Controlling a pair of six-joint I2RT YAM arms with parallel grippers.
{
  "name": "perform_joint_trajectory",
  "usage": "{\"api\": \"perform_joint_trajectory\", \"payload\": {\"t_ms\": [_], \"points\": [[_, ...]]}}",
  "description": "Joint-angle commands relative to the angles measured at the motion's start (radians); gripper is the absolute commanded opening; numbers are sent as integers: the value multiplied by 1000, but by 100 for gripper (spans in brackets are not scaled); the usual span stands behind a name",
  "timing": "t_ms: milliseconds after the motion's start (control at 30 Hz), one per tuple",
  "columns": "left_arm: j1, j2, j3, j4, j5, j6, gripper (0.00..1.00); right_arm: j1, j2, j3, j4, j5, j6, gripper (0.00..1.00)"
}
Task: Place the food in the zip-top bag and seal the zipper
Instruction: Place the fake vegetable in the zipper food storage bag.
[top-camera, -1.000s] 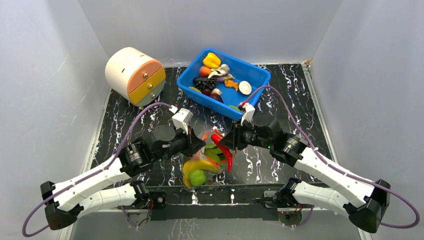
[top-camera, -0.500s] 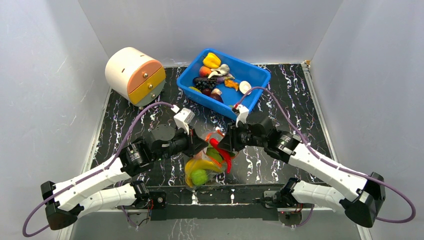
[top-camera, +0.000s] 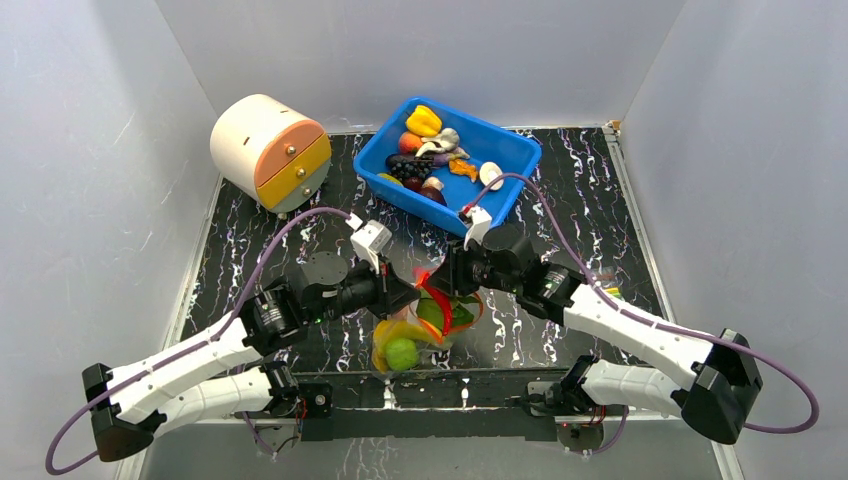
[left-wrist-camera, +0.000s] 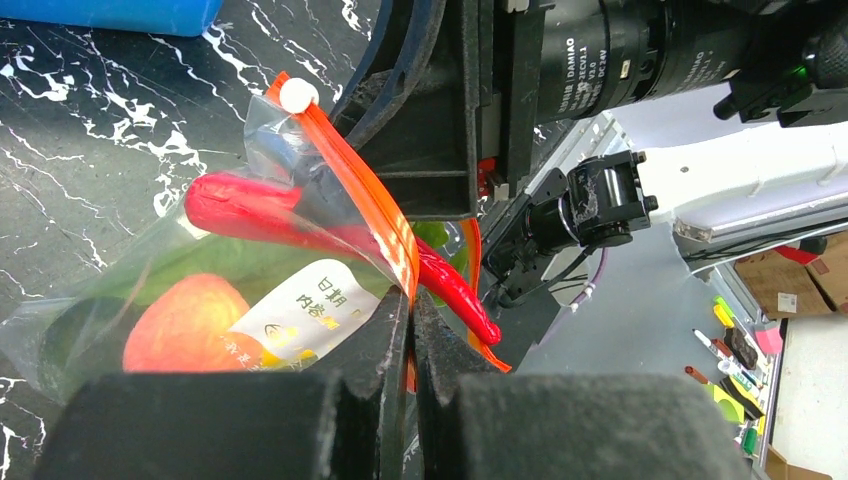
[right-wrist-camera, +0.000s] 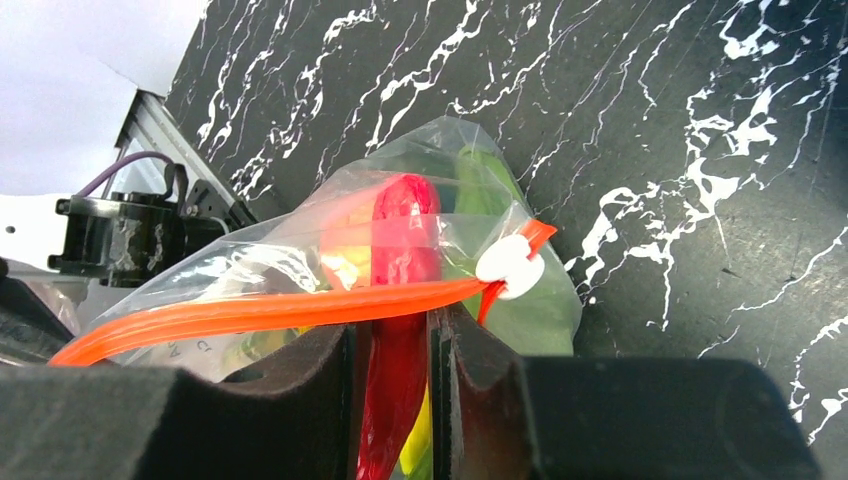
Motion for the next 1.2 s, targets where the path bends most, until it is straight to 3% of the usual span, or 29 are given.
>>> {"api": "perform_joint_trajectory", "payload": {"t_ms": [0,133,300,567,667,900,1167], "points": [[-1,-43,-14,65,20,-9,0,5,-8,-29,123,78,-5,25],[-1,-44,-14,61,15,-14,0,6,-13,-15,97,76,4,40],[0,-37,-15,54,1,-17,0,6,-67,70,-60,118,-5,54],[0,-41,-19,43,-5,-22,0,6,-154,153,-211,210,42,64],[-1,-33,-23,57,-12,-22,0,6,-159,158,-229,224,35,81],[0,10,8,57,-5,-11,0,5,-139,146,-216,318,176,80],[0,9,-6,71,-9,-11,0,6,-23,143,-103,247,218,78]]}}
